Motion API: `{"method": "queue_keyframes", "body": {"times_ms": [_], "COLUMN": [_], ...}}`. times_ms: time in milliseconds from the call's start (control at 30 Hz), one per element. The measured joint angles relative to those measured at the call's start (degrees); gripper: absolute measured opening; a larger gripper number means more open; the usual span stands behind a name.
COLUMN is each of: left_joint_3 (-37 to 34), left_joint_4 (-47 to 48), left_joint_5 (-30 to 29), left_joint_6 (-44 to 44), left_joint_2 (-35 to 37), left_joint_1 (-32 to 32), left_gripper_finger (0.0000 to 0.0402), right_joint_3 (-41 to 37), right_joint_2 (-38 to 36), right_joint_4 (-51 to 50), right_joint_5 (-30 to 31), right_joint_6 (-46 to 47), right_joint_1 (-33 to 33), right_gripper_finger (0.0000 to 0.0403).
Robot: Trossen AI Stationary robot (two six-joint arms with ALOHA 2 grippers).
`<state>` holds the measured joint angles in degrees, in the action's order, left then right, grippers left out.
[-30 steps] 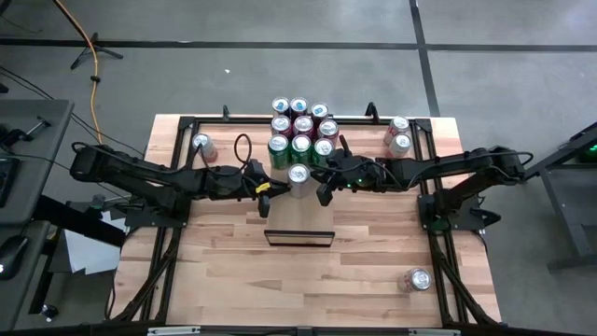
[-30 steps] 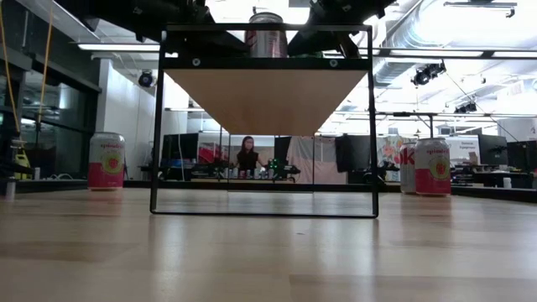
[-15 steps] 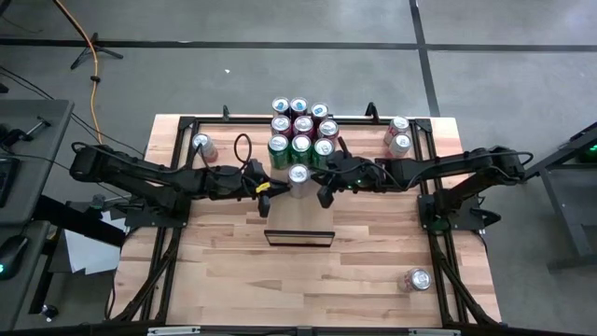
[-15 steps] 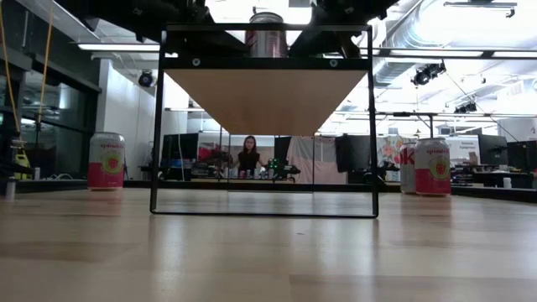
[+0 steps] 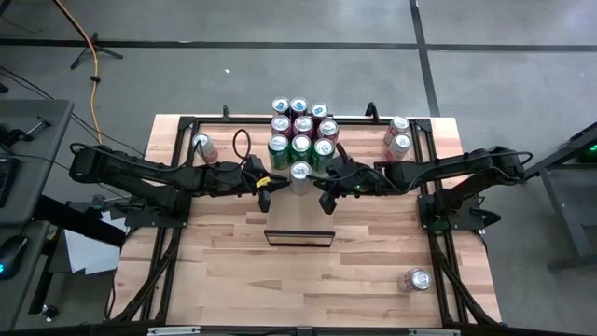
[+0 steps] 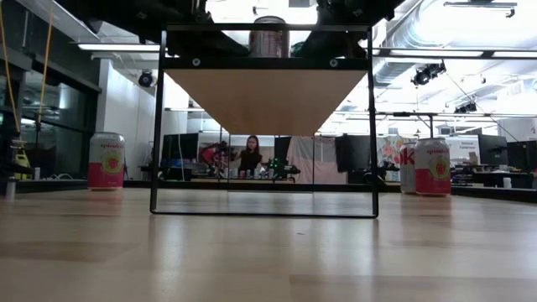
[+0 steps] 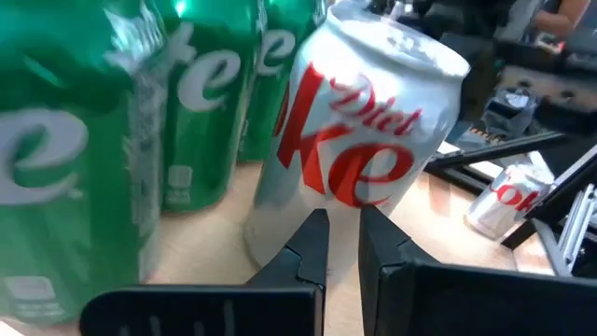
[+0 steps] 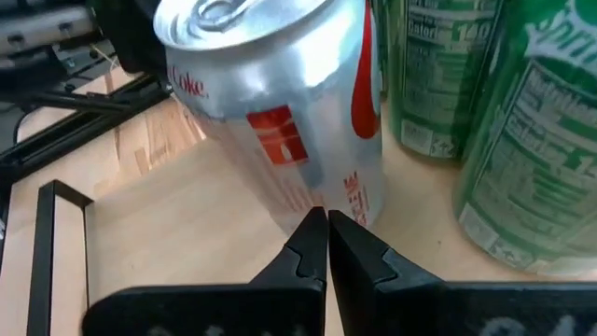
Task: Place canned beverage on shelf
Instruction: Put the middle red silver soda can on the shelf
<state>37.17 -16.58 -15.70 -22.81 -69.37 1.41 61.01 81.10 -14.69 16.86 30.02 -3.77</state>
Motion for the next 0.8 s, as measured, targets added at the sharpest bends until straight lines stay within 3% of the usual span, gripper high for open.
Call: {"method": "queue_keyframes", "body": {"times_ms": [167,400,600,800], "left_joint_3": [0.06,0.01,0.04,0.08], "left_joint_4": [2.88,9.22,2.78,-4.04], "left_joint_5": [1.21,2.66,0.40,-0.69], "left_joint_6": [0.46,0.08,4.03,9.21], "left_joint_2": [3.78,15.83,25.45,30.22], "left_joint_1": [0.04,1.29,2.77,2.84], "left_gripper_finger": [0.0000,0.0000,0.0000,0.0000], "right_joint_3": [0.00,0.00,0.09,0.07], "right_joint_2": [-1.97,-5.79,-4.78,-2.64], "right_joint_4": [-2.35,-9.03,-3.33,0.02], "right_joint_5": [0.30,-0.09,-2.55,-2.40], "right_joint_6": [-0.30,0.15,-0.39,-1.80], "right_joint_1": [0.02,-0.04,-0.04,-0.04], "right_gripper_finger": [0.0000,0.0000,0.0000,0.0000]}}
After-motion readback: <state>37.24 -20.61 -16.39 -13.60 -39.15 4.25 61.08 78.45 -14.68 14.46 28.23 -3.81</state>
